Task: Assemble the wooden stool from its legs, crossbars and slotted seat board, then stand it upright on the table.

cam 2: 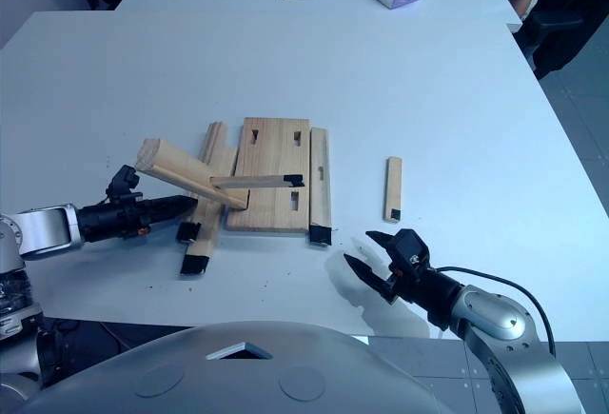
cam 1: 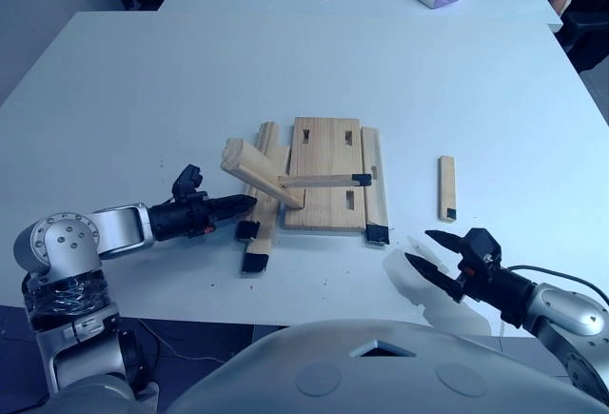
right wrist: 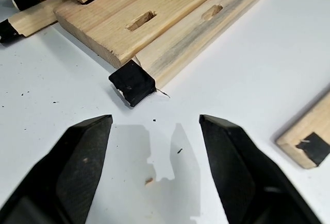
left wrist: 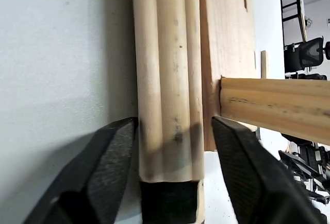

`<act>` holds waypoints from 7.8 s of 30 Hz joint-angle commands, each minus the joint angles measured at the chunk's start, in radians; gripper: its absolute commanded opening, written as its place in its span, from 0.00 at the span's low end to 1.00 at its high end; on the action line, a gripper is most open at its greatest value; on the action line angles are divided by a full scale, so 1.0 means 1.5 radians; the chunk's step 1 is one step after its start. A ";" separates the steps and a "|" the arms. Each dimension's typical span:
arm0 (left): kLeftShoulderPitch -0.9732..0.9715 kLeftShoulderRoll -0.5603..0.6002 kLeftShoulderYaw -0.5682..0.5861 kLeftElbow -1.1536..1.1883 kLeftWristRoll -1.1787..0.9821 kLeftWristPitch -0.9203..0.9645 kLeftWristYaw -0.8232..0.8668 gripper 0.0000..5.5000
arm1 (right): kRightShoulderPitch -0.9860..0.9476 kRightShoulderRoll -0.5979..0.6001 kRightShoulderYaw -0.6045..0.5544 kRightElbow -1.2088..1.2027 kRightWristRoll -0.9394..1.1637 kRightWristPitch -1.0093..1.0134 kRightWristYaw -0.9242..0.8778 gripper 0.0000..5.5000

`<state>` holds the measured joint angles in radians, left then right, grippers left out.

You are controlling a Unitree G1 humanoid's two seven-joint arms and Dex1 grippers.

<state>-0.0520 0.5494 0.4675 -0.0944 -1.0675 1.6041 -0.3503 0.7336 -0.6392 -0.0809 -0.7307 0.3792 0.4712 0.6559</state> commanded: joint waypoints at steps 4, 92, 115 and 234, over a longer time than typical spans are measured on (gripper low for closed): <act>-0.022 0.022 -0.007 0.019 -0.019 0.006 0.030 0.68 | 0.001 -0.006 -0.003 -0.006 0.001 0.008 0.002 0.56; 0.019 -0.146 0.144 0.037 -0.048 0.003 -0.010 0.37 | -0.060 -0.092 -0.036 0.029 0.012 0.033 0.082 0.56; 0.183 -0.126 0.131 0.106 -0.028 -0.178 -0.021 0.63 | -0.116 -0.179 -0.070 0.080 0.028 0.049 0.201 0.56; 0.043 0.270 -0.348 0.013 0.323 -0.217 -0.114 0.57 | 0.083 0.073 0.111 -0.042 -0.072 -0.036 -0.116 0.56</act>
<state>-0.0631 1.0194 -0.0170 -0.1046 -0.5805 1.2389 -0.5209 0.8695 -0.5156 0.1070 -0.7766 0.2631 0.4033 0.4752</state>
